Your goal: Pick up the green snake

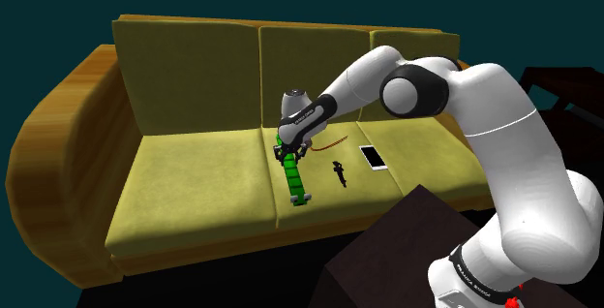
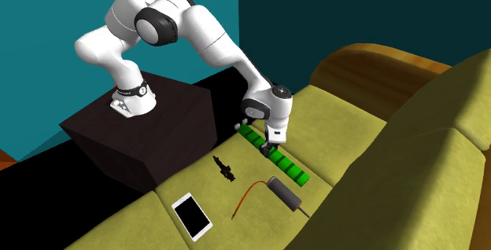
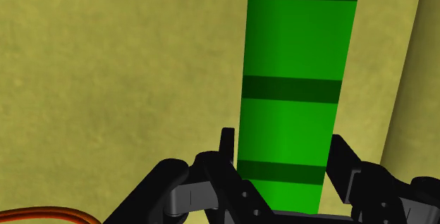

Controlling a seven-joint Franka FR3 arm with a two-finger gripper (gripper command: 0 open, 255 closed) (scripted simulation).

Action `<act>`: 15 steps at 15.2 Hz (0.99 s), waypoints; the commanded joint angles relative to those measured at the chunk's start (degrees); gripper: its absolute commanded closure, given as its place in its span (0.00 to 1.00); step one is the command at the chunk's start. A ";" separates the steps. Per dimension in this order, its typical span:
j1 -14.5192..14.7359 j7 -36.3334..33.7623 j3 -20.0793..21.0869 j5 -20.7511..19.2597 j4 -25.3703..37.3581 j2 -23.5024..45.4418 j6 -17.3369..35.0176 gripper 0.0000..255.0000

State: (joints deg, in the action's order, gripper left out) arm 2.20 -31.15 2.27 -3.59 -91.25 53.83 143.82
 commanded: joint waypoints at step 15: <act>-0.20 0.06 0.30 0.24 -3.45 -7.31 -3.82 1.00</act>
State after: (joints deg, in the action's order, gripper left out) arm 2.09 -31.18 2.54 -3.38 -94.45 47.16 140.35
